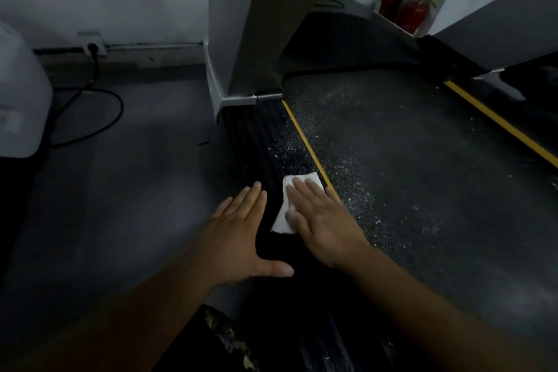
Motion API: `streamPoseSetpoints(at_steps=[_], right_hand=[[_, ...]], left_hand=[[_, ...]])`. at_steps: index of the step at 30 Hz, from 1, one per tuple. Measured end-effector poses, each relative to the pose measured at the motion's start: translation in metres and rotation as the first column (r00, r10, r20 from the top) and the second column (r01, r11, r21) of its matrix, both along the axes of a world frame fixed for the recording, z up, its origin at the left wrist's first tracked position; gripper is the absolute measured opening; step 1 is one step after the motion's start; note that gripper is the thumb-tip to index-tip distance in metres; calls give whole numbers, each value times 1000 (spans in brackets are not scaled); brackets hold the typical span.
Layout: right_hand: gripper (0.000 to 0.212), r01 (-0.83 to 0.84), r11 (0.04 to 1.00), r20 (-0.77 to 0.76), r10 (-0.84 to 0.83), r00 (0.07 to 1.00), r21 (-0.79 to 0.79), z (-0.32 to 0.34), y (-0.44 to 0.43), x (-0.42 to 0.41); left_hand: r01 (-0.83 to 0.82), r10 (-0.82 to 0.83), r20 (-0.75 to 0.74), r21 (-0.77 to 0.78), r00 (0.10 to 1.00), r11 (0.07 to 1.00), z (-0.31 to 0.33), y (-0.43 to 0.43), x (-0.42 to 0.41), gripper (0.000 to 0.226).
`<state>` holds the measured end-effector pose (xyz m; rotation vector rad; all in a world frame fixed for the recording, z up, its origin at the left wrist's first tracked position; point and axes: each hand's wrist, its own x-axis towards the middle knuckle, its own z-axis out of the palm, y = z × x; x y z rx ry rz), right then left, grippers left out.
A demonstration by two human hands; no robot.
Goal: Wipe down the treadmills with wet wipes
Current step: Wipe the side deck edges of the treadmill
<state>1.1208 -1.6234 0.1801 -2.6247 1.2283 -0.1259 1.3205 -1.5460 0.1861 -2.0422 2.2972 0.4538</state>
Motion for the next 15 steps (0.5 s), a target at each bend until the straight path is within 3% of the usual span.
streamPoseSetpoints(at_steps=[2,6,11,15], right_hand=[[76,0,1000,1,0,1000,0,2,5,20],[66,-153,984,77,146,986,91,4,29,11],[81,83,996,-43,-84,996,-11,-3,-3,13],[83,31,999,-54,-30,998,16,1,15,16]], left_hand=[[1,-1,-17,-15,1000,1000,-1,0,1,156],[2,-2,-37,3,999,1000,3,0,0,151],[1,-2,14,19,1000,1000,6,-1,-1,149],[17,-17,29,13,999,1000,8,-5,2,152]])
